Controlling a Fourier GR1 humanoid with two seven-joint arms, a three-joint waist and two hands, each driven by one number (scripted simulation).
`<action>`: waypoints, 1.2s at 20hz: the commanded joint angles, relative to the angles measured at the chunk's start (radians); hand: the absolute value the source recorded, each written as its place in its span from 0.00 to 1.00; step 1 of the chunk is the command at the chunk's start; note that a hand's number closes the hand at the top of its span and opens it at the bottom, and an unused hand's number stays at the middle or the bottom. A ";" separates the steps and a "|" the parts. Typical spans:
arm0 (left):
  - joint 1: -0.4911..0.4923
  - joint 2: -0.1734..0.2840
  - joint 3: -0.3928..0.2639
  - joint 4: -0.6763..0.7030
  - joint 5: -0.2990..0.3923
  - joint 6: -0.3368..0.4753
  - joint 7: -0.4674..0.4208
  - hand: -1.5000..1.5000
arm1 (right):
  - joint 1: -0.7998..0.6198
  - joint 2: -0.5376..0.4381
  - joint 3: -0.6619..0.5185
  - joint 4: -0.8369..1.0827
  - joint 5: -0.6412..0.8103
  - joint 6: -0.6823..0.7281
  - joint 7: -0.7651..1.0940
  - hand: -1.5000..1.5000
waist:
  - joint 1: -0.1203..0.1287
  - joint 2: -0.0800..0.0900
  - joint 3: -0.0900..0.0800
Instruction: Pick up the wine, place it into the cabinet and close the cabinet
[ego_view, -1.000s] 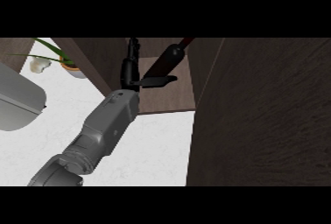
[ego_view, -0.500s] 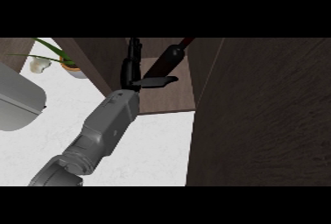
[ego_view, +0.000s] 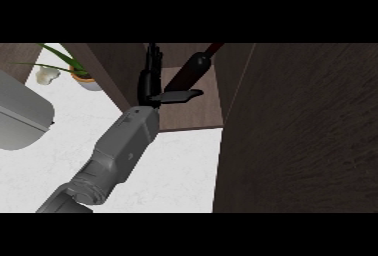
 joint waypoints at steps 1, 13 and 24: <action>0.145 0.001 -0.072 -0.072 0.077 -0.010 -0.026 0.00 | 0.034 -0.027 -0.063 -0.039 -0.067 0.023 -0.002 0.00 | 0.015 -0.009 0.002; 0.477 0.001 -0.485 -0.654 0.128 0.302 0.069 0.00 | 0.117 -0.027 -0.006 -0.149 0.021 -0.006 0.041 0.00 | 0.080 -0.017 0.002; 0.760 0.024 -0.667 -1.149 -0.013 0.529 0.184 0.00 | 0.146 -0.034 -0.046 -0.087 -0.006 0.023 -0.055 0.00 | 0.079 -0.012 0.002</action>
